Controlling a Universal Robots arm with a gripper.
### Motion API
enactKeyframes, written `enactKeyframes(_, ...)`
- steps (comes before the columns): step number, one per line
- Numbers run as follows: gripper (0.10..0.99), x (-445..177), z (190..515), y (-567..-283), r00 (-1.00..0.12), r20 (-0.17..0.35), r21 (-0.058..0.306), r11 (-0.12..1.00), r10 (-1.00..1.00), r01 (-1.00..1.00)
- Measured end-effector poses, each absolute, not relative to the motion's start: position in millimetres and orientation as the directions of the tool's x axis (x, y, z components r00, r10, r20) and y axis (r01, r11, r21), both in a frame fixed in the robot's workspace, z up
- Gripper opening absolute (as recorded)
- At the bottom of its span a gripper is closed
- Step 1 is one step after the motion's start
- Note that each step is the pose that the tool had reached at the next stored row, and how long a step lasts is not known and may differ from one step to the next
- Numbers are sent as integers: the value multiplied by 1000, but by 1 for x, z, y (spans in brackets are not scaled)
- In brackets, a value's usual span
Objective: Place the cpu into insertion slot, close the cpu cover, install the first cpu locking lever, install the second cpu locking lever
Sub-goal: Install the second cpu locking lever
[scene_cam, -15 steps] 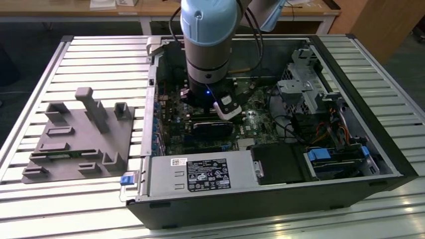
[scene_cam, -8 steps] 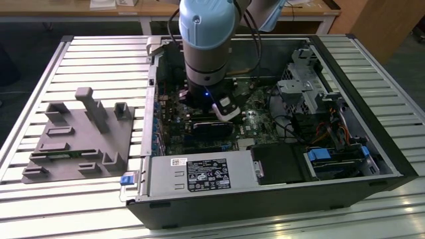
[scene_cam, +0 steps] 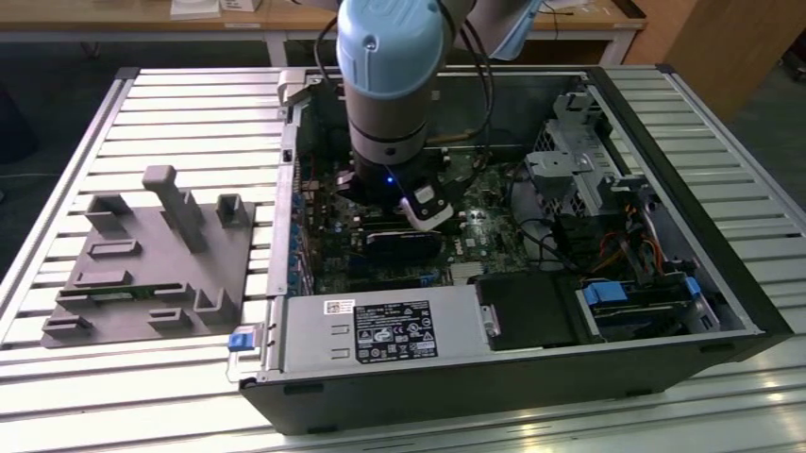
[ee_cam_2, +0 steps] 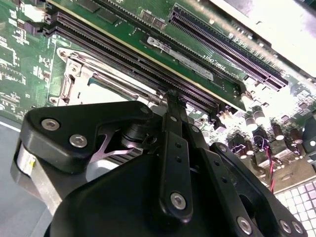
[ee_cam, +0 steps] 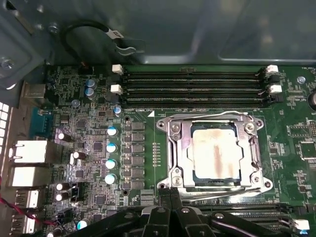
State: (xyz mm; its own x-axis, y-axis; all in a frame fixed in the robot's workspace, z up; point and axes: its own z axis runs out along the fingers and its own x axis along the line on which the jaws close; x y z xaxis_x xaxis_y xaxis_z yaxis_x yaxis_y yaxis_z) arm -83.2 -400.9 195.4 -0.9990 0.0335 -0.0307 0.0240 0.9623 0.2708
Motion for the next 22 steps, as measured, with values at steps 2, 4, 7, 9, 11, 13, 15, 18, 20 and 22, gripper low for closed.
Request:
enactKeyframes(2, 106, -83, 195, -401, -999, -31, 275, 961, 30, 21)
enactKeyframes(4, 106, -84, 194, -401, -999, -30, 278, 960, 27, 17)
enactKeyframes(7, 106, -84, 193, -401, -999, -30, 282, 959, 22, 12)
enactKeyframes(9, 106, -85, 192, -401, -999, -30, 286, 958, 18, 9)
enactKeyframes(11, 106, -85, 192, -401, -999, -30, 289, 957, 14, 5)
enactKeyframes(13, 106, -85, 191, -401, -999, -30, 291, 957, 10, 0)
enactKeyframes(15, 106, -86, 190, -401, -1000, -30, 292, 956, 5, -4)
enactKeyframes(18, 106, -87, 187, -401, -1000, -30, 294, 956, -4, -13)
enactKeyframes(20, 106, -87, 187, -401, -1000, -30, 294, 956, -6, -15)
enactKeyframes(22, 106, -87, 187, -401, -1000, -30, 294, 956, -7, -16)
